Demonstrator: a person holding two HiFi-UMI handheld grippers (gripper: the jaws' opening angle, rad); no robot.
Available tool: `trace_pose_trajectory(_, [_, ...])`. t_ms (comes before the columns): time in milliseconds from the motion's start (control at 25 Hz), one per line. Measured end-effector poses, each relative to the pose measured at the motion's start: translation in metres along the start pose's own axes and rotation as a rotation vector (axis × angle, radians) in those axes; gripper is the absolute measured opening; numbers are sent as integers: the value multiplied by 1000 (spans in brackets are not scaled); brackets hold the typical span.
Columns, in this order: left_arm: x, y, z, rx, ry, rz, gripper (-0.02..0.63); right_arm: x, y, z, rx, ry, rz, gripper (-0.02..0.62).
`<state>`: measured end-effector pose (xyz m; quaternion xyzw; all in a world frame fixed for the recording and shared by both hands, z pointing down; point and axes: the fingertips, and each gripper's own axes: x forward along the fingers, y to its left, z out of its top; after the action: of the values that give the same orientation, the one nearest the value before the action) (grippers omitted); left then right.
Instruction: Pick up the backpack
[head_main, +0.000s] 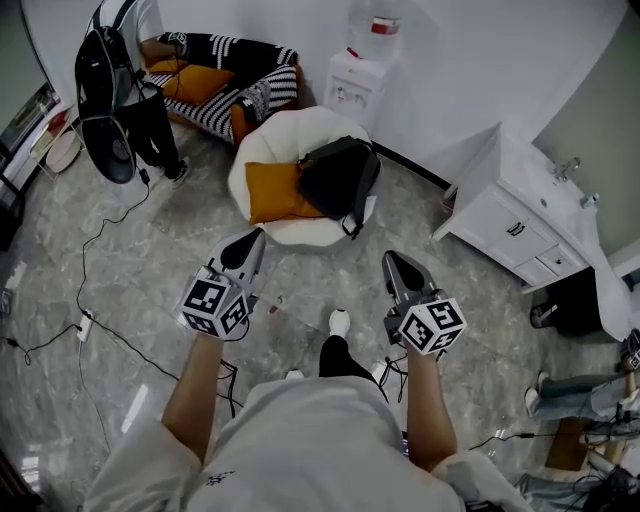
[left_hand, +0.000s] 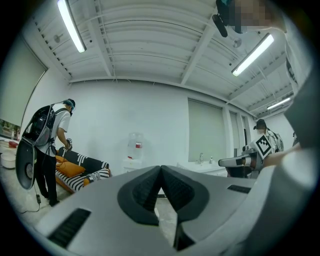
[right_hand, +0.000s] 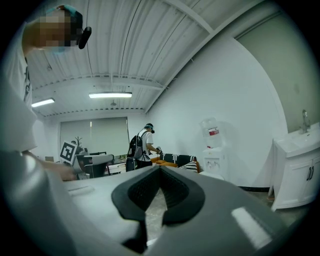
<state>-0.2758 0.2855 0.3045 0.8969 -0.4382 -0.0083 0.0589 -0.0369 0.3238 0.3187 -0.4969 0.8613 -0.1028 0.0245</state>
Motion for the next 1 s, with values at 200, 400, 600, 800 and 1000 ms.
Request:
trace_pose_trajectory(200, [21,7,-4,-1,7,13,-3,22,-19,1,7,0,23,3])
trace_pose_trajectory(400, [63,18,-8,-8,14,26,-3,50,-57,3,15,9,33,3])
trace_pose_trajectory(600, [114,22,-5,-9,26,37,-3,80,-106,12,28,20,48,3])
trace_pose_trajectory(800, [166,26,-2,-9,41,55,-3,112,-150,24,40,24,75,3])
trace_pose_trajectory(1000, [219,23,1,-15,41,68,-3,135,-198,27,54,45,99,3])
